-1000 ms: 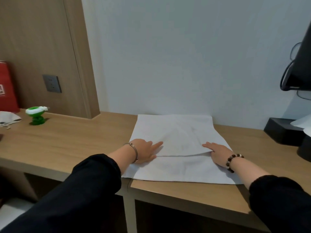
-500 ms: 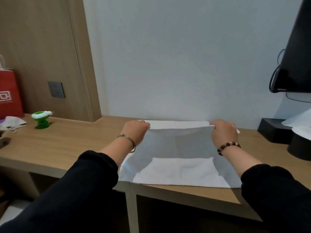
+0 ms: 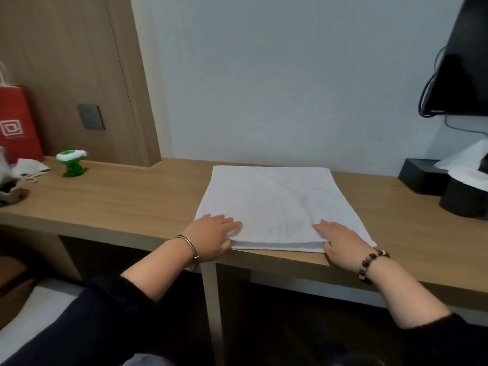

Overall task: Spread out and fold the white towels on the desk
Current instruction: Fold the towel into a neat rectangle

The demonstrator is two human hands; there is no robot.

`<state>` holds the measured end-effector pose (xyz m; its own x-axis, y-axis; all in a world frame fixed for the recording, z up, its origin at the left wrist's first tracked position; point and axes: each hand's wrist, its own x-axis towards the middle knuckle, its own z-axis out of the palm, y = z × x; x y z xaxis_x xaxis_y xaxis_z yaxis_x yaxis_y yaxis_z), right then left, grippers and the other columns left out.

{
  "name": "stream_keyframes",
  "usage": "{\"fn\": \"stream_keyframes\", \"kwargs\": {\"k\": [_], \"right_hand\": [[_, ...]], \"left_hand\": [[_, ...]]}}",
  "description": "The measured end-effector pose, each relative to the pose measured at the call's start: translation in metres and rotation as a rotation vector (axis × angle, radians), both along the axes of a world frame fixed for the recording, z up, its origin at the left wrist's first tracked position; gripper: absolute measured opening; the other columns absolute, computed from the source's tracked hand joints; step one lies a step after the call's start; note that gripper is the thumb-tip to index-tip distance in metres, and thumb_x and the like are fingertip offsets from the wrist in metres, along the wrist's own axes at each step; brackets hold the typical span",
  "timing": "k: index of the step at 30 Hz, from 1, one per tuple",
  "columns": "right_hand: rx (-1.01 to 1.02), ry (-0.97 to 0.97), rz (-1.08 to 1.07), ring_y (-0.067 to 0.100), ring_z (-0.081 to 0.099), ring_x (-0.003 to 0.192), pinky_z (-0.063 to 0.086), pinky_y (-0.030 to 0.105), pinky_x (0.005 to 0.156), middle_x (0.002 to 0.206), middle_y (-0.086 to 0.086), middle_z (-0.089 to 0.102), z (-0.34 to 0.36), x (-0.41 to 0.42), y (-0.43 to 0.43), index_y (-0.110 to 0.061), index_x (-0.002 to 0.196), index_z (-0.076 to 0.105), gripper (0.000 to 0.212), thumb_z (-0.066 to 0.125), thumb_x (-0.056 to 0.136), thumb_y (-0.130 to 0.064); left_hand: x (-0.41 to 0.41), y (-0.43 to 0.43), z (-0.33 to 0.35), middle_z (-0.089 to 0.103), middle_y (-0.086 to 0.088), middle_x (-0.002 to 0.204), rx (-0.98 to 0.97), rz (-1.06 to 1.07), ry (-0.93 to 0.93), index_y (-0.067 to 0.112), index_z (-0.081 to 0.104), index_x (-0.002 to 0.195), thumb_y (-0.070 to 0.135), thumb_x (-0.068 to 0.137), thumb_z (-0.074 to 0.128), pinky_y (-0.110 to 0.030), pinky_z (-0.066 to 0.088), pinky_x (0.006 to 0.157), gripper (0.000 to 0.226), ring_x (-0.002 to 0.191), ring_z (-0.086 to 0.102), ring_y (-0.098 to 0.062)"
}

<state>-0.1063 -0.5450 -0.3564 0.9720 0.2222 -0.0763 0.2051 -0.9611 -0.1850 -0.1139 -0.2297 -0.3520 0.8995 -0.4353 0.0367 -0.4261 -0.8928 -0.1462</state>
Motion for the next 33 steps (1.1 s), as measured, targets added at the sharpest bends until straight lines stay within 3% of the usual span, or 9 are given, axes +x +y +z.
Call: {"fn": "stream_keyframes", "kwargs": {"k": [5,10,12,17,19,22,25,28,33], "right_hand": [[0.001,0.021,0.014,0.011,0.005,0.146,0.004,0.04,0.117,0.159,-0.008,0.007,-0.009,0.007,-0.011,-0.032,0.15,0.016,0.054,0.026,0.098,-0.017],[-0.1,0.051,-0.077,0.016,0.009,0.145,0.006,0.049,0.115,0.158,-0.006,0.012,0.001,0.021,-0.007,-0.029,0.149,0.018,0.054,0.027,0.096,-0.019],[-0.156,-0.051,-0.076,0.02,0.015,0.143,0.009,0.052,0.115,0.155,-0.002,0.02,0.007,0.022,0.009,-0.027,0.146,0.024,0.055,0.03,0.093,-0.014],[0.19,-0.114,0.26,0.012,0.021,0.142,0.013,0.029,0.115,0.155,-0.007,0.026,-0.002,0.002,0.067,-0.03,0.143,0.036,0.048,0.04,0.098,-0.015],[0.179,-0.149,0.255,0.012,0.028,0.139,0.019,0.028,0.113,0.149,-0.007,0.037,-0.008,-0.003,0.073,-0.028,0.138,0.045,0.042,0.038,0.099,-0.016],[0.127,-0.193,0.116,0.015,0.043,0.129,0.026,0.034,0.111,0.137,-0.006,0.052,-0.005,-0.005,0.083,-0.025,0.126,0.058,0.036,0.038,0.097,-0.019],[0.058,-0.278,0.118,0.021,0.055,0.104,0.038,0.031,0.092,0.11,-0.001,0.064,0.002,0.0,0.11,-0.019,0.103,0.062,0.026,0.038,0.096,-0.024],[0.217,-0.246,0.267,0.015,0.044,0.125,0.031,0.028,0.105,0.133,-0.006,0.053,0.0,0.007,0.146,-0.024,0.128,0.054,0.033,0.044,0.098,-0.033],[0.268,-0.222,0.317,0.01,0.047,0.116,0.035,0.022,0.092,0.127,-0.008,0.058,-0.01,0.02,0.184,-0.03,0.122,0.059,0.031,0.051,0.094,-0.04]], "left_hand": [[0.01,0.001,-0.015,0.014,0.001,0.158,-0.062,0.017,0.082,0.03,0.013,0.15,0.038,0.101,0.023,-0.033,0.011,0.116,0.05,0.144,0.014,-0.019],[0.02,-0.004,-0.019,0.005,0.004,0.159,-0.095,0.04,0.099,0.031,0.009,0.15,0.042,0.101,0.017,-0.034,0.007,0.116,0.051,0.146,0.003,-0.018],[0.022,-0.009,-0.018,0.008,0.004,0.159,-0.139,0.046,0.107,0.03,0.013,0.15,0.038,0.102,0.02,-0.034,0.007,0.116,0.049,0.146,0.004,-0.017],[0.024,0.006,-0.009,0.027,0.003,0.154,-0.347,0.085,0.104,0.026,0.038,0.143,0.026,0.098,0.043,-0.032,0.014,0.115,0.045,0.144,0.014,-0.015],[0.022,0.026,-0.009,0.032,0.003,0.152,-0.339,0.187,0.005,0.024,0.04,0.142,0.033,0.094,0.049,-0.035,0.023,0.114,0.049,0.141,0.024,-0.017],[0.012,0.051,-0.017,0.047,0.005,0.141,-0.561,0.315,0.0,0.022,0.046,0.137,0.033,0.091,0.054,-0.025,0.033,0.102,0.048,0.127,0.044,-0.014],[0.008,0.063,-0.021,0.049,0.011,0.139,-0.621,0.272,0.04,0.026,0.052,0.133,0.038,0.089,0.059,-0.018,0.031,0.095,0.047,0.125,0.045,-0.009],[0.008,0.077,-0.014,0.046,0.013,0.141,-0.692,0.247,0.16,0.029,0.057,0.128,0.04,0.084,0.067,-0.015,0.025,0.1,0.047,0.13,0.041,-0.006],[0.009,0.088,-0.017,0.052,0.016,0.135,-0.791,0.219,0.191,0.034,0.065,0.116,0.034,0.079,0.072,-0.022,0.026,0.104,0.037,0.128,0.037,0.003]]}}
